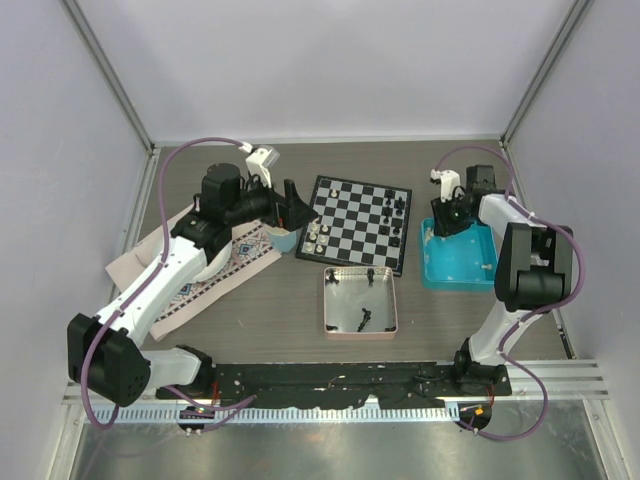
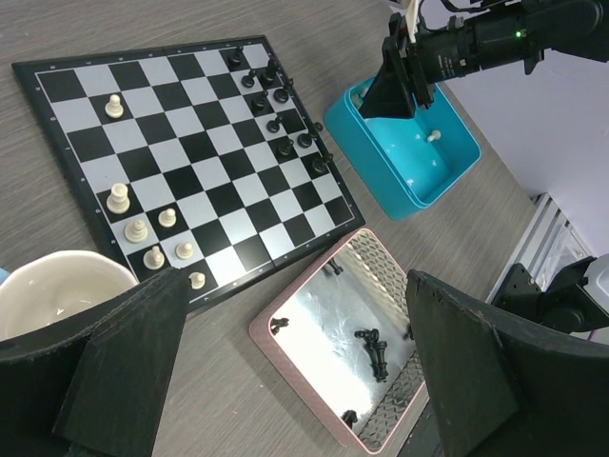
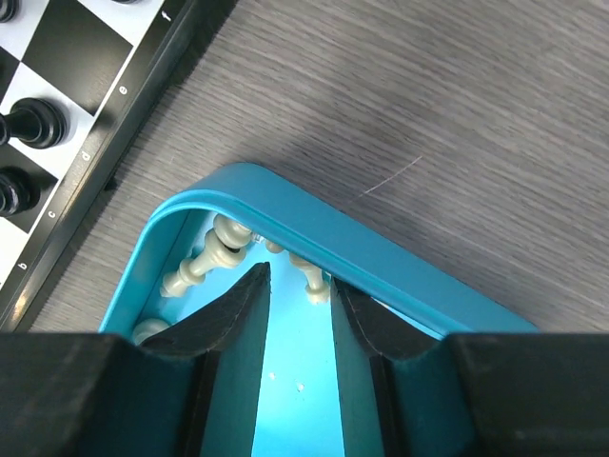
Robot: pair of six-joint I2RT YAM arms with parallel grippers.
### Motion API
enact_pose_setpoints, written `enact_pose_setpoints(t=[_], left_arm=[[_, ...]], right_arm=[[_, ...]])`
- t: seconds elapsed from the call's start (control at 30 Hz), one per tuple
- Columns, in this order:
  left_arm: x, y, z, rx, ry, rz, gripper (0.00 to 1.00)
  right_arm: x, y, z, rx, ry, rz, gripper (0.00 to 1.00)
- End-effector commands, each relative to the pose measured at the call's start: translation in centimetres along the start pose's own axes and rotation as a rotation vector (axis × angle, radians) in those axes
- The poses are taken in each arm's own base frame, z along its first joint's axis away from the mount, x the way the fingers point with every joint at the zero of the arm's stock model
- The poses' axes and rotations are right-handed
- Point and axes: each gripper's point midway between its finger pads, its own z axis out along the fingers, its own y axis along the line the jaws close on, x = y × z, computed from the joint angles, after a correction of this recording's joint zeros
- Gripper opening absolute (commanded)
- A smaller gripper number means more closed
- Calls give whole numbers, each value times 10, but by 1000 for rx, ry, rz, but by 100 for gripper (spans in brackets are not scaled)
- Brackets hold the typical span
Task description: Set up the chess pieces on the board
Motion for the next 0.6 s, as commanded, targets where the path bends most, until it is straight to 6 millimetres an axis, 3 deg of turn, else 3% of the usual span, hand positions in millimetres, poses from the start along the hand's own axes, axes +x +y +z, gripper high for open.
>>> enact_pose_setpoints(t=[0.0,0.57], left_arm=[[-24,-13,-2,44,-65,31,100],[-25,-13,-1,46,-62,28,100]], right_arm=[[-22,-6,-2,10,-37,-77,38],[4,-4,21,8,63,-144,35]])
